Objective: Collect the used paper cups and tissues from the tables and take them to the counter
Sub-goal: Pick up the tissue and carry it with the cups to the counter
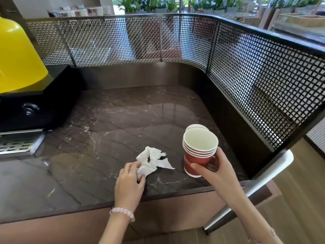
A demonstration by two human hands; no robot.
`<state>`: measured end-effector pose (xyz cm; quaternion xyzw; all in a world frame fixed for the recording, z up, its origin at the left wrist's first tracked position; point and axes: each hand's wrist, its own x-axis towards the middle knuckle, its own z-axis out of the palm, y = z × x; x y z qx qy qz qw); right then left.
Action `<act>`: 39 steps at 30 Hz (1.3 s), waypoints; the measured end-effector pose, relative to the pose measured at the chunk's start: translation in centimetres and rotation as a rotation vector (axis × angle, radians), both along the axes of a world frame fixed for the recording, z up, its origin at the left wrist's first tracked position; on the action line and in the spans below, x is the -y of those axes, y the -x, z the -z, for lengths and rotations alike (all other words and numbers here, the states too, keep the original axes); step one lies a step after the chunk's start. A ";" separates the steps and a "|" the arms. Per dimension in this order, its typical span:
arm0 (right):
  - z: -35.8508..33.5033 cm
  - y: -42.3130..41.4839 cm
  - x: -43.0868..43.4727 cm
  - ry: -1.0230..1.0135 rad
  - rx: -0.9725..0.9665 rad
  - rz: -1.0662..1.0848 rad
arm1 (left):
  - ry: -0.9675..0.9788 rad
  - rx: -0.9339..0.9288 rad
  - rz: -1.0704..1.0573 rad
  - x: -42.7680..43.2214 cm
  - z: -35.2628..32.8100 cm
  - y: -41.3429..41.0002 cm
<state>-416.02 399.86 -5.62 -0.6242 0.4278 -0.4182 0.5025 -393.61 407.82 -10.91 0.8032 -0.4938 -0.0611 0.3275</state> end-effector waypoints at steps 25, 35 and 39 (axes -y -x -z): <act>-4.6 -0.3 2.5 0.117 0.059 0.073 | 0.073 0.552 0.175 1.9 -8.2 -0.1; -6.3 0.7 6.6 0.198 0.106 0.155 | 0.098 0.554 0.198 2.8 -8.7 1.5; -4.9 0.1 7.9 0.163 0.089 0.134 | 0.085 0.528 0.198 2.8 -8.4 1.7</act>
